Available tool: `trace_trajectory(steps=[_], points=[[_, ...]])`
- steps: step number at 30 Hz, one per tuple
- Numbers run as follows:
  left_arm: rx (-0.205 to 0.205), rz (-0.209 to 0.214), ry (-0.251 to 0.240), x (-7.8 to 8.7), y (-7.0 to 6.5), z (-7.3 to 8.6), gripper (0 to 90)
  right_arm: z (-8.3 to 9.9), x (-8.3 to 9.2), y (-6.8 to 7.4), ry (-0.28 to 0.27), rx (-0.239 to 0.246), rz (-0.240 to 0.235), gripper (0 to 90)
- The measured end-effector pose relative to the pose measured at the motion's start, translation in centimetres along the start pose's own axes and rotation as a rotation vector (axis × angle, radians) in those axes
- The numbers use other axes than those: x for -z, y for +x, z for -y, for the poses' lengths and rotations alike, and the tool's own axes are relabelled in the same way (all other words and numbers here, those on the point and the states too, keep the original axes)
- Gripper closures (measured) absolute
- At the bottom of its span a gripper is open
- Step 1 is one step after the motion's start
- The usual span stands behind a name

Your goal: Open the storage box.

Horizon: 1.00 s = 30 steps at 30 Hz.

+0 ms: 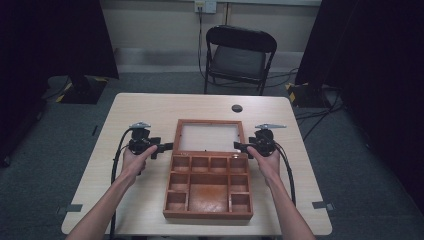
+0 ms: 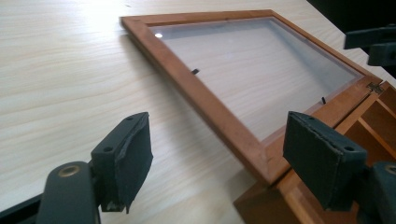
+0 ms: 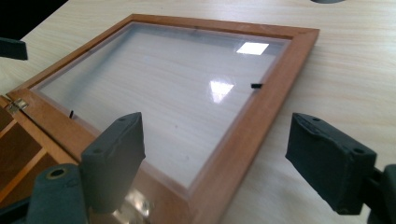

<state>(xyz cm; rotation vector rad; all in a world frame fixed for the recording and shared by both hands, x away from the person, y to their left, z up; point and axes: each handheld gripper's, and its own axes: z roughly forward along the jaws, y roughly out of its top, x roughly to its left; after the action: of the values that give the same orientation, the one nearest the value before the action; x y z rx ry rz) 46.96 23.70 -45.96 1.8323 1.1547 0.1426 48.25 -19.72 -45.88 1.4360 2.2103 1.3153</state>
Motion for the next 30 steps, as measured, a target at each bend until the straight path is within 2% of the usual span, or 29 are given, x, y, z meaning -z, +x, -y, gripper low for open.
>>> trace_trajectory(steps=[2,5,11,14,20,24,26,30], points=[[-0.008,-0.023,0.000,0.7,0.2,0.2,23.4,0.2,0.5,-0.1,0.008,0.000,0.001,17.2],[0.004,-0.036,-0.025,2.0,0.4,0.8,23.4,0.7,1.7,0.0,-0.018,0.013,0.017,18.6],[-0.041,-0.077,0.021,3.5,0.3,2.1,21.9,1.6,4.1,0.3,-0.035,0.023,0.013,17.1],[-0.054,-0.095,0.022,4.4,0.1,2.9,21.2,2.2,5.1,0.5,-0.045,0.027,0.009,16.8],[-0.065,-0.112,0.028,6.3,0.3,4.0,19.5,3.6,7.4,0.4,-0.019,0.047,0.055,14.9],[-0.052,-0.128,0.029,7.4,0.7,5.0,17.7,4.7,8.9,0.3,-0.020,0.036,0.066,14.7],[-0.047,-0.157,0.053,7.7,0.9,5.6,17.5,5.4,9.5,0.2,-0.017,0.034,0.067,14.7],[-0.055,-0.189,0.086,8.0,1.2,6.6,17.6,6.6,10.5,0.0,-0.003,0.044,0.114,14.7]])
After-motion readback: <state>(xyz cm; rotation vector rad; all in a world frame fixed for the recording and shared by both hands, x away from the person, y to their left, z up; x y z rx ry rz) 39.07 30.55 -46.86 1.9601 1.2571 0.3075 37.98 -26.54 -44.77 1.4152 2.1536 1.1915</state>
